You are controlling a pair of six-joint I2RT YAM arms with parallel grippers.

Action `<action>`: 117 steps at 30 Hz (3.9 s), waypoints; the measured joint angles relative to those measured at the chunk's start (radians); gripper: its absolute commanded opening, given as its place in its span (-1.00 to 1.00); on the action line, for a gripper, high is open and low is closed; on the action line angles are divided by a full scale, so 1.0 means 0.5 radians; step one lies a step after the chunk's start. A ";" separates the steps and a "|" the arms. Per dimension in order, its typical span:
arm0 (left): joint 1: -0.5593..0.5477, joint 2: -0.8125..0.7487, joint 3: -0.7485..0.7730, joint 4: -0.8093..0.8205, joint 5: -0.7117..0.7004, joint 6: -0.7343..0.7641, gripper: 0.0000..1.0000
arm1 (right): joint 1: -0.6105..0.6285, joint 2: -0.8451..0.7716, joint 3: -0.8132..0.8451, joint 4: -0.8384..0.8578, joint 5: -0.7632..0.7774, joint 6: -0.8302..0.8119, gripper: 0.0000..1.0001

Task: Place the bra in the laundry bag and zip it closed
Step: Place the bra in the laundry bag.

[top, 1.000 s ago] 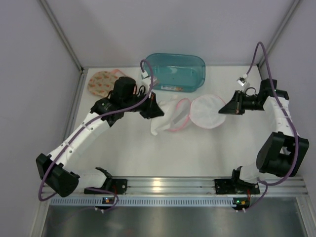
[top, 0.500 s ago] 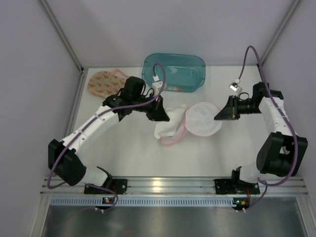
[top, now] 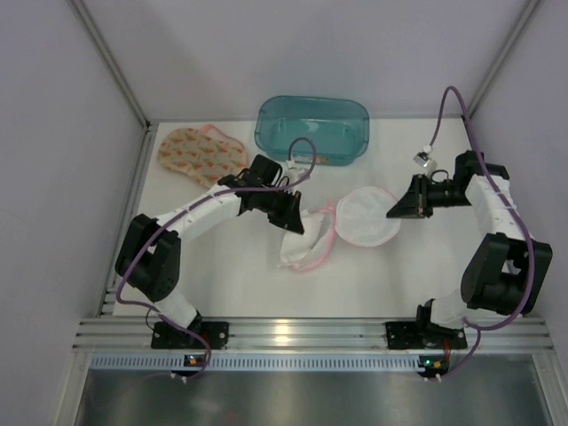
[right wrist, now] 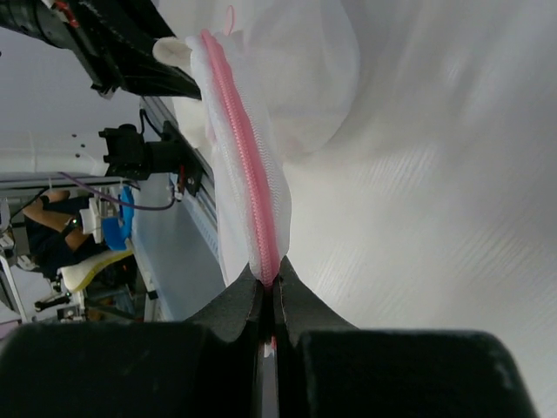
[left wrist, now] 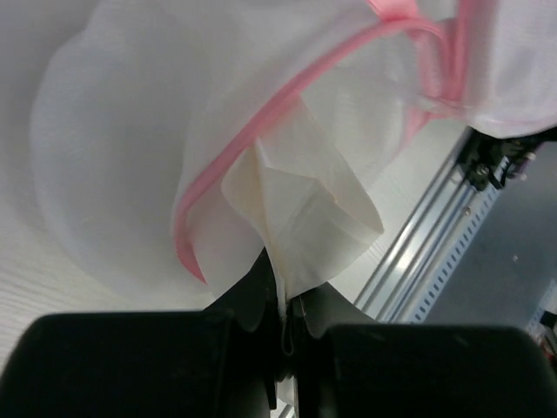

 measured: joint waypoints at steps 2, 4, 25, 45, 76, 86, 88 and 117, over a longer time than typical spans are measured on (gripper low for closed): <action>-0.015 0.018 0.000 0.004 -0.167 -0.060 -1.00 | 0.000 0.000 0.000 -0.007 -0.021 -0.011 -1.00; -0.036 0.019 0.010 0.003 -0.373 -0.146 -1.00 | 0.003 -0.001 0.000 -0.022 -0.048 -0.037 -1.00; -0.635 0.220 0.494 -0.381 -1.717 -0.825 -1.00 | 0.269 0.051 -0.146 -0.101 -0.452 -0.041 -1.00; -0.298 0.760 0.729 -0.468 -1.844 -1.218 -0.34 | 0.113 0.121 -0.224 -0.144 -0.484 -0.108 -1.00; 0.049 -0.259 -0.253 -0.142 -0.781 -0.584 0.50 | 0.113 0.192 -0.223 -0.193 -0.464 -0.103 -1.00; 0.075 -0.259 -0.332 0.194 -0.423 -0.821 -1.00 | 0.114 0.228 -0.223 -0.194 -0.460 -0.106 -1.00; 0.069 -0.256 -0.317 0.211 -0.378 -0.887 -1.00 | 0.114 0.238 -0.223 -0.195 -0.461 -0.109 -1.00; -0.258 0.314 0.339 -0.240 -1.292 -1.302 -1.00 | 0.112 0.284 -0.034 -0.389 -0.683 -0.504 -1.00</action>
